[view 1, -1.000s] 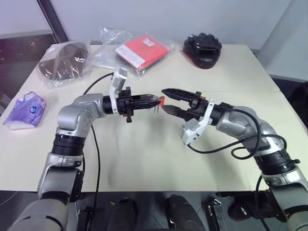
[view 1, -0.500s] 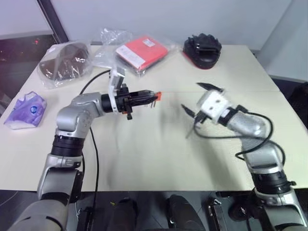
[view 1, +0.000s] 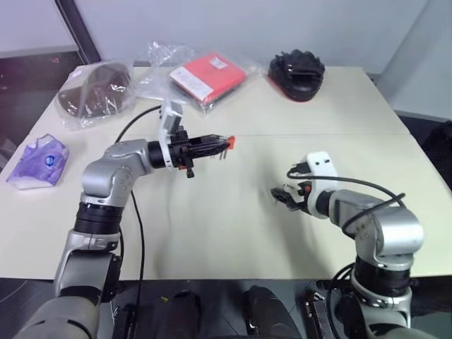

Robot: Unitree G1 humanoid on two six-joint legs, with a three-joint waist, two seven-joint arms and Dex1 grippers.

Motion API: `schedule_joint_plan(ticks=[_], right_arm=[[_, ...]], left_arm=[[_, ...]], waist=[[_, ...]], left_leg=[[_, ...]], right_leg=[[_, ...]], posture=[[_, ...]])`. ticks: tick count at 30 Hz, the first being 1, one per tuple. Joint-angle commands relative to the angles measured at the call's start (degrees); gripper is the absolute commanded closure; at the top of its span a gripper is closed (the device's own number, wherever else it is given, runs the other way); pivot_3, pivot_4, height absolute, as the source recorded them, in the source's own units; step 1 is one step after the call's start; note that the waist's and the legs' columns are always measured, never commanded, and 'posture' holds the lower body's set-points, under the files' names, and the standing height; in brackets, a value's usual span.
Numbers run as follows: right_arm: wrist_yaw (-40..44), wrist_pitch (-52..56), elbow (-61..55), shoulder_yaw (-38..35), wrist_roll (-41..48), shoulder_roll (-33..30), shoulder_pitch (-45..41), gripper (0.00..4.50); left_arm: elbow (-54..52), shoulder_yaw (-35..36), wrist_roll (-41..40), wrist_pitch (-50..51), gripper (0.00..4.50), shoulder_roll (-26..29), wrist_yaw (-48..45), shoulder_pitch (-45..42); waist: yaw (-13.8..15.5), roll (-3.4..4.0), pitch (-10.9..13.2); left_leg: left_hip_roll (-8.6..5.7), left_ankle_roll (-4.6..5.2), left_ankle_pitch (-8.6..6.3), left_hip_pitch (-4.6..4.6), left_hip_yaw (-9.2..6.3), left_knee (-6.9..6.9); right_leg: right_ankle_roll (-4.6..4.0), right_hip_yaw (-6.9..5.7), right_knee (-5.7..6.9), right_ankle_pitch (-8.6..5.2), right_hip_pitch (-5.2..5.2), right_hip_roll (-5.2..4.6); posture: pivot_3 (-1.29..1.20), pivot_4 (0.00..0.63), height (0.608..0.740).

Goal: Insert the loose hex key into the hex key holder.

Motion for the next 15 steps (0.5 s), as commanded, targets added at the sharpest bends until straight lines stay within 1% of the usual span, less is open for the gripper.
schedule_joint_plan(ticks=[1,6,10,15], right_arm=[[-4.9,0.4,4.2,-2.3,-1.9,1.5,-3.3,0.03],[-7.5,0.4,7.2,-2.6,-0.5,2.7,-6.9,0.03],[-7.1,0.4,4.7,-1.3,3.1,2.5,-7.0,0.03],[-9.2,0.4,5.4,-3.0,9.1,4.6,-8.1,0.03]], left_arm=[[-1.4,1.1,-0.1,-1.0,4.41,0.5,0.1,-0.8],[-2.1,1.2,-0.3,-0.9,4.41,0.9,0.3,-0.2],[-2.6,1.4,-0.3,-0.8,4.41,1.3,0.5,0.3],[-4.1,1.5,-0.5,-0.5,4.41,1.6,1.1,1.4]], waist=[[0.0,0.0,0.0],[-0.1,0.0,0.0],[-0.2,0.0,0.0],[-0.2,0.0,0.0]], left_leg=[[0.0,0.0,0.0,-0.01,0.01,0.0],[0.0,0.0,0.0,-0.02,0.01,-0.03],[0.0,0.01,0.0,-0.02,0.0,-0.06],[0.01,0.01,0.0,-0.02,0.0,-0.07]], right_leg=[[0.0,0.0,-0.01,0.0,0.0,0.0],[0.0,0.0,-0.02,0.0,-0.03,-0.01],[0.0,0.0,-0.02,0.0,-0.04,0.0],[0.0,0.0,-0.03,0.0,-0.05,0.0]], posture=[[0.0,0.15,0.74],[0.0,0.15,0.74],[0.0,0.15,0.74],[0.0,0.15,0.74]])
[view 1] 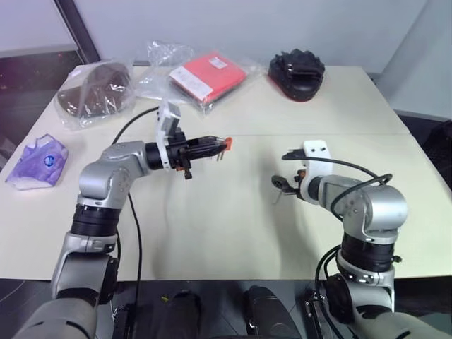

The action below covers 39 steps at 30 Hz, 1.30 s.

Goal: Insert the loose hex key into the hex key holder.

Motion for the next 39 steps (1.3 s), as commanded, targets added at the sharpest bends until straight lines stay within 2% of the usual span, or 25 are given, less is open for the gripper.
schedule_joint_plan(ticks=[1,5,14,18,24,27,28,33,39], right_arm=[[-2.1,0.4,-1.1,-2.0,5.4,1.2,-2.3,0.03],[-6.2,0.4,0.4,-3.4,12.0,0.4,-3.1,0.03],[-15.5,0.4,0.2,-2.3,31.7,-9.2,-1.7,0.03],[-26.5,0.4,8.6,-4.5,49.1,-12.9,-2.1,0.03],[-44.2,0.4,19.0,-2.7,73.4,-16.3,-7.7,0.03],[-57.5,-10.0,20.6,6.6,93.8,-23.0,-7.1,0.03],[-60.2,-13.1,20.5,9.2,98.2,-24.5,-6.9,0.03],[-60.9,-17.9,19.5,14.2,100.9,-26.7,-6.6,0.03],[-58.8,-18.4,20.8,16.1,100.9,-27.9,-6.0,0.03]], left_arm=[[-2.9,1.4,-0.5,-0.5,4.41,0.7,0.4,-0.1],[-3.1,1.4,-0.5,-0.5,4.41,0.6,0.8,-0.1],[-3.0,1.2,-0.5,-0.5,4.41,0.4,0.9,-0.1],[-2.0,0.8,-0.2,-1.0,4.41,-0.1,0.5,-0.8],[-1.5,0.5,0.1,-1.4,4.41,-0.8,0.6,-1.1],[-1.6,0.5,0.1,-1.5,4.41,-1.0,0.7,-0.9],[-1.7,0.6,0.1,-1.5,4.41,-1.0,0.7,-0.8],[-2.1,0.8,0.0,-1.4,4.41,-0.8,0.9,-0.3],[-2.0,0.9,0.1,-1.7,4.41,-0.7,1.3,-0.2]], waist=[[0.0,0.0,0.0],[0.1,0.0,0.0],[0.0,0.0,0.0],[0.0,0.0,0.0],[-0.1,0.0,0.0],[0.0,-0.01,0.0],[0.0,0.0,0.0],[-0.1,-0.01,0.0],[0.3,-0.01,0.0]], left_leg=[[0.0,0.0,0.0,0.0,0.0,0.0],[0.0,0.0,0.0,-0.01,0.0,0.0],[0.01,0.01,0.0,-0.03,0.0,-0.05],[0.01,0.01,-0.01,-0.03,0.01,-0.05],[0.03,0.03,-0.01,-0.09,0.08,-0.07],[0.06,0.05,-0.02,-0.11,0.06,-0.1],[0.06,0.06,-0.03,-0.18,0.06,-0.1],[0.08,0.13,-0.02,-0.82,0.05,0.15],[0.07,0.15,-0.02,-0.92,0.01,0.2]], right_leg=[[0.0,0.0,0.0,0.0,0.0,0.0],[0.0,0.0,0.0,0.0,0.0,-0.02],[0.0,0.0,-0.07,0.0,0.0,-0.01],[0.01,0.01,-0.1,0.0,0.01,-0.01],[0.01,0.07,-0.12,-0.01,-0.07,0.02],[0.0,0.06,-0.15,-0.01,-0.08,0.04],[0.0,0.03,-0.18,-0.01,-0.1,0.04],[0.03,-0.02,-0.51,0.0,-0.36,0.12],[0.03,-0.05,-0.59,0.0,-0.37,0.07]], posture=[[0.0,0.15,0.74],[0.0,0.15,0.74],[0.0,0.15,0.74],[0.0,0.15,0.74],[0.0,0.15,0.74],[0.0,0.15,0.74],[0.0,0.15,0.74],[0.0,0.15,0.74],[0.0,0.15,0.74]])
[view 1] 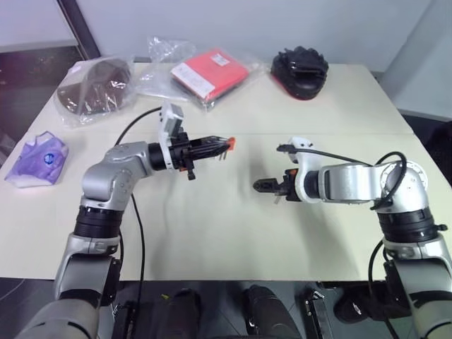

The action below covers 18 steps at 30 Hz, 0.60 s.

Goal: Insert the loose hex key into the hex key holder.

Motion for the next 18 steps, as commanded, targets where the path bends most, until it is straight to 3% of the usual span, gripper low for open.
schedule_joint_plan(ticks=[1,15,18], right_arm=[[0.2,-0.9,0.3,0.4,1.5,-0.7,0.1,0.03],[-7.7,-4.3,3.6,5.8,1.4,-1.2,-0.9,0.03],[-5.9,-3.6,4.6,7.3,-3.2,-0.9,-2.0,0.03]], left_arm=[[-1.3,1.1,0.0,-1.0,4.41,0.4,0.4,-0.2],[-1.7,1.2,0.0,-1.2,4.41,0.8,1.0,0.1],[-2.0,1.2,0.0,-1.1,4.41,0.9,1.1,0.4]], waist=[[0.0,0.0,0.0],[-0.1,0.0,0.0],[-0.1,0.0,0.0]], left_leg=[[0.0,0.0,0.0,0.0,0.0,0.0],[0.01,0.01,0.0,0.0,0.0,0.0],[0.01,0.02,0.0,0.0,0.0,0.0]], right_leg=[[0.0,0.0,-0.02,0.0,0.0,0.0],[0.0,0.01,-0.02,0.0,0.0,0.01],[0.0,0.01,-0.02,0.0,0.0,0.0]], posture=[[0.0,0.15,0.74],[0.0,0.15,0.74],[0.0,0.15,0.74]])
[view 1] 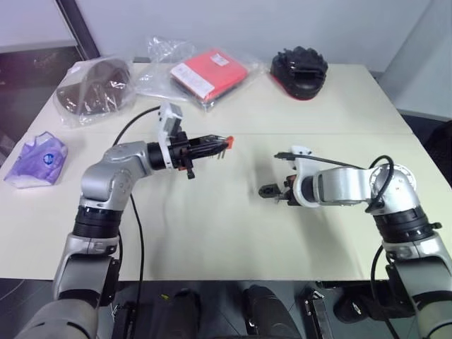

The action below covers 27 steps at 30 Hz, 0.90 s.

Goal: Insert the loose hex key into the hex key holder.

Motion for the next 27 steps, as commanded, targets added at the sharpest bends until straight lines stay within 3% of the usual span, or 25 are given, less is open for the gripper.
schedule_joint_plan(ticks=[1,14,17,24,27], right_arm=[[2.6,0.8,0.6,1.6,-6.6,-0.1,-1.9,0.03],[17.8,7.2,-0.4,1.3,-30.6,4.0,-1.5,0.03],[20.7,8.5,-1.6,0.2,-34.7,4.9,-1.0,0.87],[26.7,13.4,-3.6,-2.8,-43.7,7.7,-0.1,4.46],[29.5,15.0,-5.4,-3.6,-47.4,8.8,0.5,4.46]], left_arm=[[-2.1,1.2,-0.1,-0.9,4.41,0.5,0.3,0.3],[-3.6,1.4,-0.6,-0.4,4.41,0.6,1.4,1.4],[-3.6,1.3,-0.5,-0.4,4.41,0.6,1.4,1.4],[-3.4,1.2,-0.5,-0.4,4.41,0.6,1.4,1.2],[-3.0,1.2,-0.4,-0.6,4.41,0.5,1.3,1.0]], waist=[[0.0,0.0,0.0],[0.0,-0.09,-0.1],[0.0,-0.1,-0.1],[-0.2,-0.09,-0.1],[-0.1,-0.09,-0.1]], left_leg=[[0.0,0.0,0.0,0.0,0.0,0.0],[0.0,0.03,0.02,0.11,-0.02,0.08],[0.0,0.03,0.02,0.11,-0.02,0.09],[0.02,0.04,0.01,0.13,-0.02,0.06],[0.03,0.05,0.01,0.12,-0.03,0.04]], right_leg=[[0.0,0.0,0.0,0.0,0.0,0.0],[-0.01,-0.01,-0.01,0.01,0.16,0.0],[-0.01,-0.01,-0.01,0.01,0.18,0.0],[-0.01,-0.01,0.0,0.01,0.15,0.04],[-0.01,-0.03,0.0,0.01,0.15,0.05]], posture=[[0.0,0.15,0.74],[0.0,0.15,0.74],[0.0,0.15,0.74],[0.0,0.15,0.74],[0.0,0.15,0.74]])
